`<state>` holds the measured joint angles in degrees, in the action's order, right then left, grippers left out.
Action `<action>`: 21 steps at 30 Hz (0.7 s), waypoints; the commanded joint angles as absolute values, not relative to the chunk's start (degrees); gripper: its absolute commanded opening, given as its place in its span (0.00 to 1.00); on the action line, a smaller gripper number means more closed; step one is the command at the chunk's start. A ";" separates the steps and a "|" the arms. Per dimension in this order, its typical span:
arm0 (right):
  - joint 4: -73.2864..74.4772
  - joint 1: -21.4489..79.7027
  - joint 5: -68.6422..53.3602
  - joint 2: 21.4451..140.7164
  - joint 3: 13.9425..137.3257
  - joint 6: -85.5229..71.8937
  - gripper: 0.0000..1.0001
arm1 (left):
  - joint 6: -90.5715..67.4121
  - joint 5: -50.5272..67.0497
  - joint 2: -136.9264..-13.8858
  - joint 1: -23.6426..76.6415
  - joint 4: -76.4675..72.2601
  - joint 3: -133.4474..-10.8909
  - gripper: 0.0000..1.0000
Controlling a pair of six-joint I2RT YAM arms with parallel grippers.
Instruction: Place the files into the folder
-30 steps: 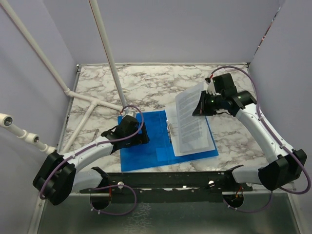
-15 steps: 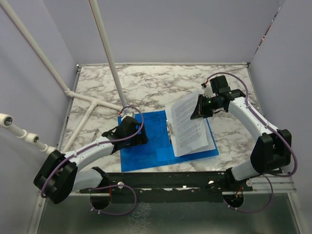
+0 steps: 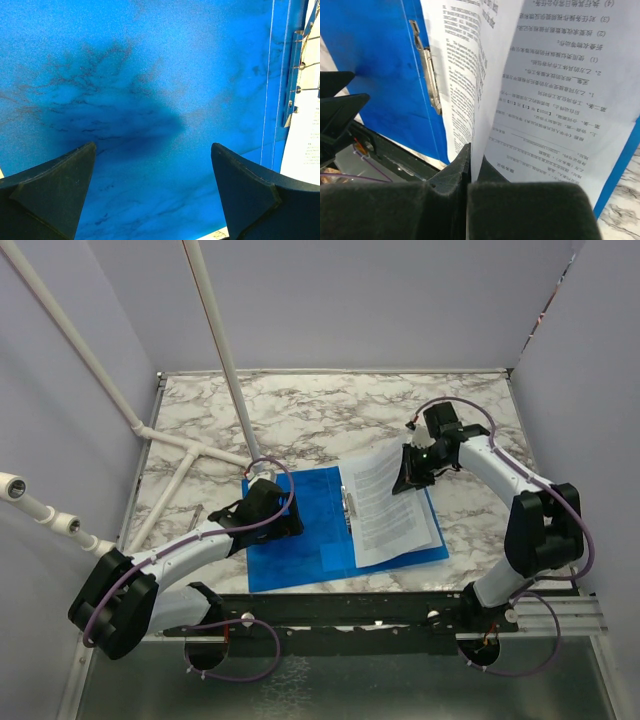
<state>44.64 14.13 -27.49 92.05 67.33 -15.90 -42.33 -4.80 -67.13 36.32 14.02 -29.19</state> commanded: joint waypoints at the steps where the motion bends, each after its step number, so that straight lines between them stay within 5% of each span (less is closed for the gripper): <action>1: 44.55 13.85 -24.27 93.08 69.17 -12.74 0.00 | -42.10 -5.98 -66.45 36.22 14.54 -28.21 0.99; 21: 44.92 13.82 -21.55 99.50 73.56 -10.50 0.00 | -41.99 -5.80 -66.95 36.54 14.25 -28.19 0.99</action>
